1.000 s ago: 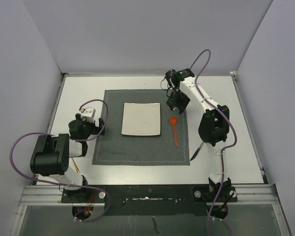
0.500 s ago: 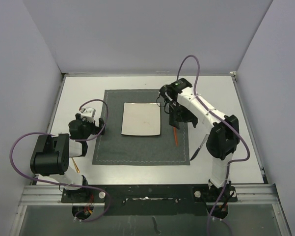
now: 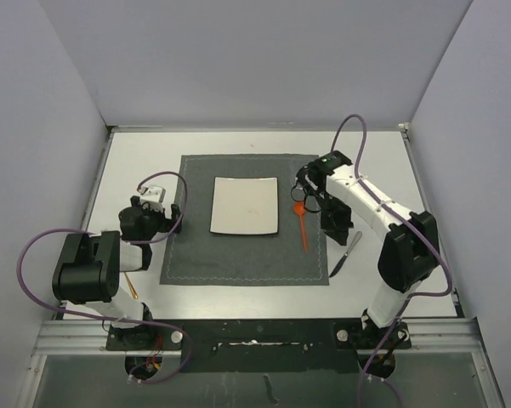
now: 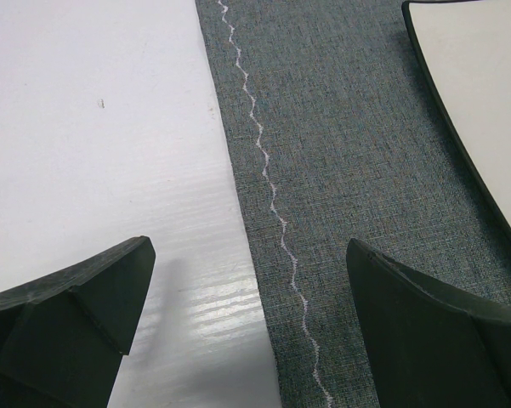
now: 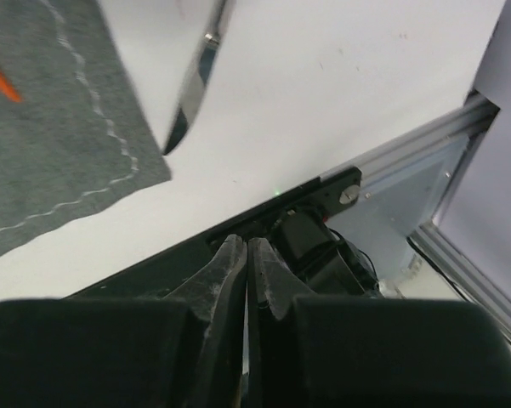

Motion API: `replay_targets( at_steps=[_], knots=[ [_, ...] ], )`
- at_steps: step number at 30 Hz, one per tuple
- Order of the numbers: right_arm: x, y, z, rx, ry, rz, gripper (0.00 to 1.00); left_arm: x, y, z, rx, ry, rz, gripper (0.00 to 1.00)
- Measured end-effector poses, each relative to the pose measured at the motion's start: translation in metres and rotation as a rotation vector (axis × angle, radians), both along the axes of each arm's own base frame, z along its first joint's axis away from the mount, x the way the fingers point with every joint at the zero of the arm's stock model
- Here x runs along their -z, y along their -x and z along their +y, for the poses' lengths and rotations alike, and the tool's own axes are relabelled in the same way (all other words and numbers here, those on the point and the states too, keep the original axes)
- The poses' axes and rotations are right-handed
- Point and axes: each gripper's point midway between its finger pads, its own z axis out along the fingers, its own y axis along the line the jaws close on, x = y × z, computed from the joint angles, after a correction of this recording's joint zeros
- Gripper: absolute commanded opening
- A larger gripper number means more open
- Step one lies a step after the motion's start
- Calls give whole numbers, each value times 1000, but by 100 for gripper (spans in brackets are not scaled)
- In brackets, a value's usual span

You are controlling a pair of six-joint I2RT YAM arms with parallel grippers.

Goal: Set the dinner table for one person
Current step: Adjust the knife at the center of the board.

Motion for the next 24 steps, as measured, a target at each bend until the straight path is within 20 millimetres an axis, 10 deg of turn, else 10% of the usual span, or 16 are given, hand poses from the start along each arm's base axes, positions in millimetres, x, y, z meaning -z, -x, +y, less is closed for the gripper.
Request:
replay_targets(
  at_steps=[8, 24],
  knots=[
    [44, 40, -19, 18, 102, 191, 0, 0, 0, 0, 0, 0, 0, 98],
    [106, 35, -3, 185, -164, 121, 0, 0, 0, 0, 0, 0, 0, 98]
  ],
)
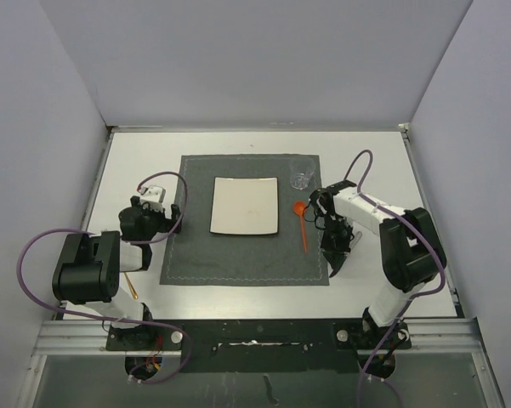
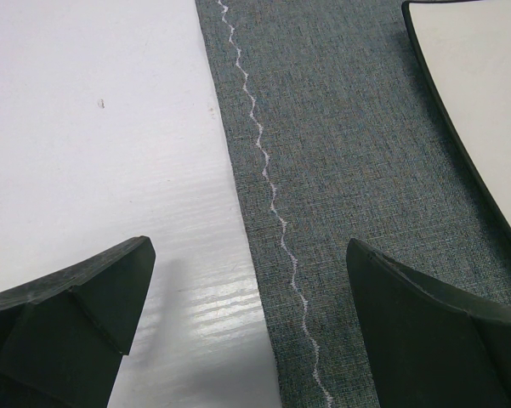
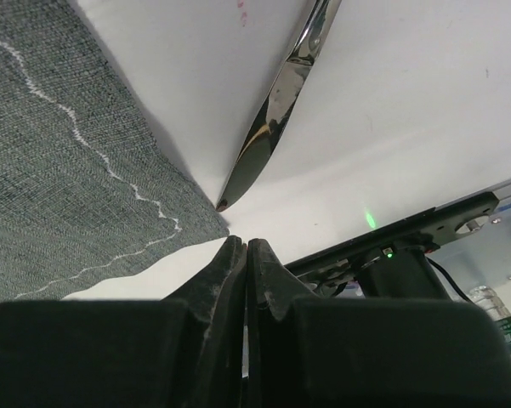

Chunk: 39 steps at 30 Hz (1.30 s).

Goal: Set the dinner table for one person
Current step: Adjust the knife at the center of the board.

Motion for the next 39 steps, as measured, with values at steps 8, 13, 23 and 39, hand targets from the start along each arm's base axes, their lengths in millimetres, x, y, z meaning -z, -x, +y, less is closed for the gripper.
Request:
replay_targets(
  at_steps=[8, 13, 23, 39],
  knots=[
    [14, 11, -9, 55, -21, 28, 0, 0, 0, 0, 0, 0, 0, 98],
    [17, 14, -10, 61, -27, 37, 0, 0, 0, 0, 0, 0, 0, 98],
    [27, 13, -7, 60, -31, 53, 0, 0, 0, 0, 0, 0, 0, 98],
    [33, 23, -9, -48, 127, 116, 0, 0, 0, 0, 0, 0, 0, 98]
  ],
)
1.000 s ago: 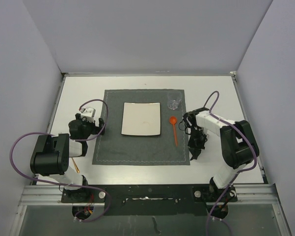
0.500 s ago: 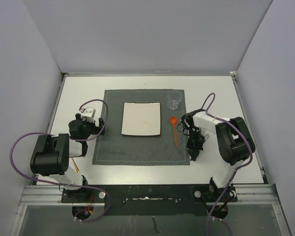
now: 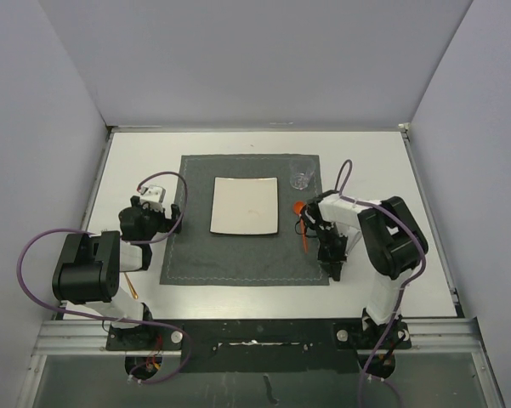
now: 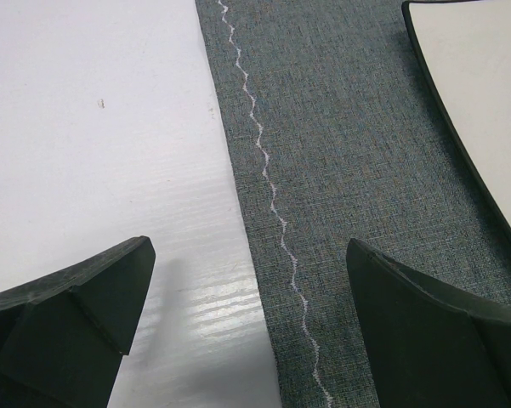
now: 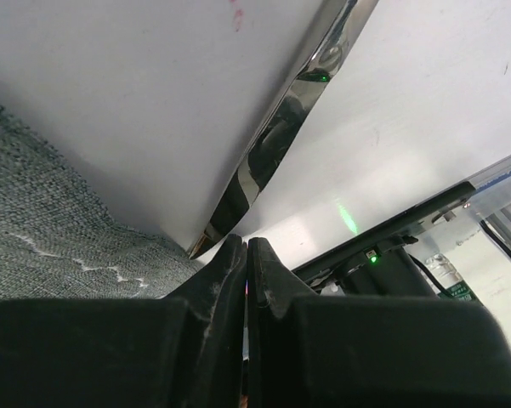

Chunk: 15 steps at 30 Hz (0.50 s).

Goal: Set the dinner table for one person
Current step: Adjust the knife at the center of the board.

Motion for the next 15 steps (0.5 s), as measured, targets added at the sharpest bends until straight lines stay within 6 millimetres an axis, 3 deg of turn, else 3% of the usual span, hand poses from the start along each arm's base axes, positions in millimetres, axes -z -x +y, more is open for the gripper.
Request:
replay_targets(
  at_steps=[9, 15],
  knots=[
    [0, -8, -1, 29, 18, 19, 0, 0, 0, 0, 0, 0, 0, 98],
    [0, -38, 3, 73, -7, -58, 0, 0, 0, 0, 0, 0, 0, 98]
  ],
)
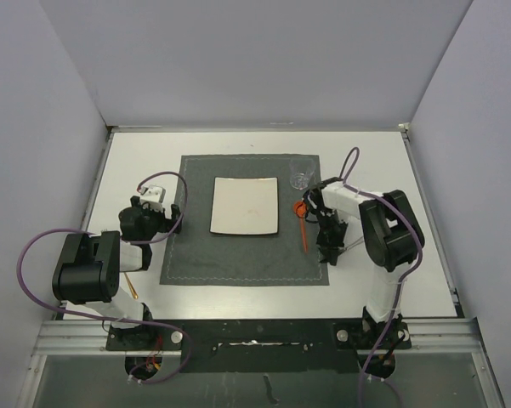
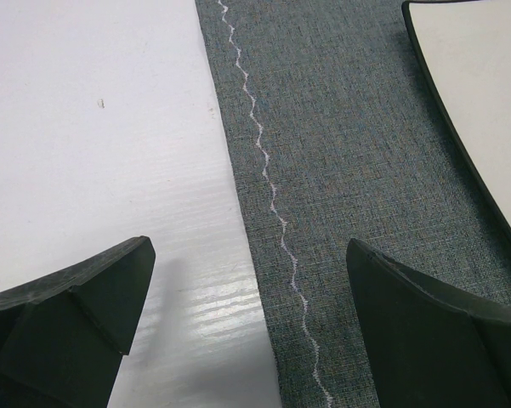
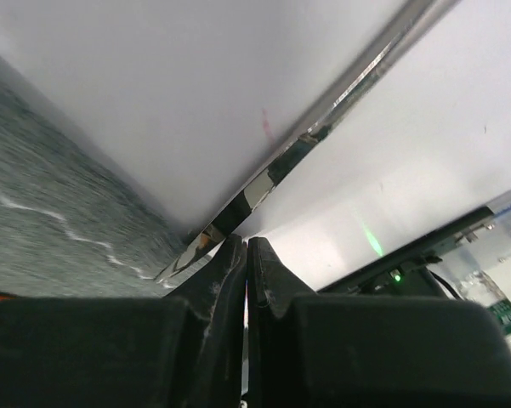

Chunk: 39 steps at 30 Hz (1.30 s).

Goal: Set the dinner table for one person
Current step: Adjust the knife at the center of the board.

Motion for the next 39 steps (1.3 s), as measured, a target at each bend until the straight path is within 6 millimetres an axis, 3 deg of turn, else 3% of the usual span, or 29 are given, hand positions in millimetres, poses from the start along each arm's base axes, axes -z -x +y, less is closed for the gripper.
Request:
replay_targets(
  at_steps=[8, 25, 33, 39],
  knots=[
    [0, -42, 1, 47, -24, -104, 0, 0, 0, 0, 0, 0, 0, 98],
    [0, -86, -30, 173, -34, -158, 0, 0, 0, 0, 0, 0, 0, 98],
    [0, -109, -30, 193, -52, -197, 0, 0, 0, 0, 0, 0, 0, 98],
    [1, -114, -30, 205, -65, -208, 0, 0, 0, 0, 0, 0, 0, 98]
  ],
)
